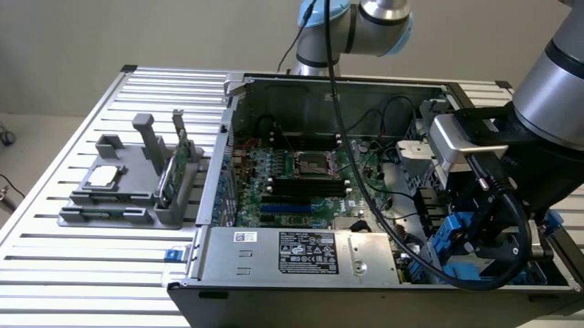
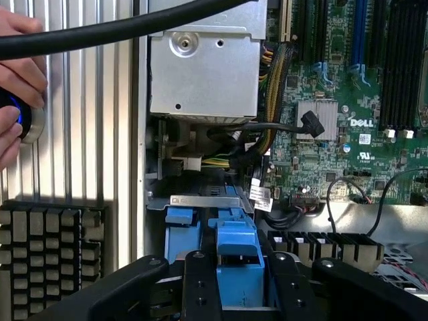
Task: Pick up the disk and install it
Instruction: 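Insert the disk into the insertion slot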
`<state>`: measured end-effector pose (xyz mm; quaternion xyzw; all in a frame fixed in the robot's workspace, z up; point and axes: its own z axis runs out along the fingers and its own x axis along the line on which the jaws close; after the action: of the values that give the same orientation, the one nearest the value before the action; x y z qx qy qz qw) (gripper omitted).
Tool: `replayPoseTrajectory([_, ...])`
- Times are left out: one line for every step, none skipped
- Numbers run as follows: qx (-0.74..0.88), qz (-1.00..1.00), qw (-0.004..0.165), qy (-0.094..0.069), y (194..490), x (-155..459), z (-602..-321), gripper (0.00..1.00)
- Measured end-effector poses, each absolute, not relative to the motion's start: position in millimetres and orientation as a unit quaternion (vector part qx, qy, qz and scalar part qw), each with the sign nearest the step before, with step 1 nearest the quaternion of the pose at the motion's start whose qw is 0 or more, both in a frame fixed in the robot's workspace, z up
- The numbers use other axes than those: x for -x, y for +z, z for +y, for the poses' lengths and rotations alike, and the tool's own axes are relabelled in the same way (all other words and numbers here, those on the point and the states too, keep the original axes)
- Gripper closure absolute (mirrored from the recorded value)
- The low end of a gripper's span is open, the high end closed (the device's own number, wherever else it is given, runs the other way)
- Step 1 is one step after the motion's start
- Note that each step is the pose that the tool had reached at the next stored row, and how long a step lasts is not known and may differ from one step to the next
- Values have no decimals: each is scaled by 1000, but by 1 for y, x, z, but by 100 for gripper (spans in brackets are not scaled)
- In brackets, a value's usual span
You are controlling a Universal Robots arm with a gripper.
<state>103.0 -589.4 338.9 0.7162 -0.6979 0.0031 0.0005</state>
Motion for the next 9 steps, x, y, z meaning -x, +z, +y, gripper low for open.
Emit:
replayPoseTrajectory([-716,-698,1,3,338,-103,-589,67])
replayPoseTrajectory([-717,-697,1,3,337,-103,-589,67])
replayPoseTrajectory([-717,-697,0,3,336,-102,-590,67])
replayPoseTrajectory([-717,-697,0,3,336,-103,-590,66])
replayPoseTrajectory([-717,-697,1,3,336,-103,-590,60])
replayPoseTrajectory([-718,-696,1,3,336,-103,-590,60])
replayPoseTrajectory([-718,-696,1,3,336,-103,-590,60])
replayPoseTrajectory([-718,-696,1,3,336,-103,-590,60])
replayPoseTrajectory([-718,-696,1,3,336,-103,-589,60])
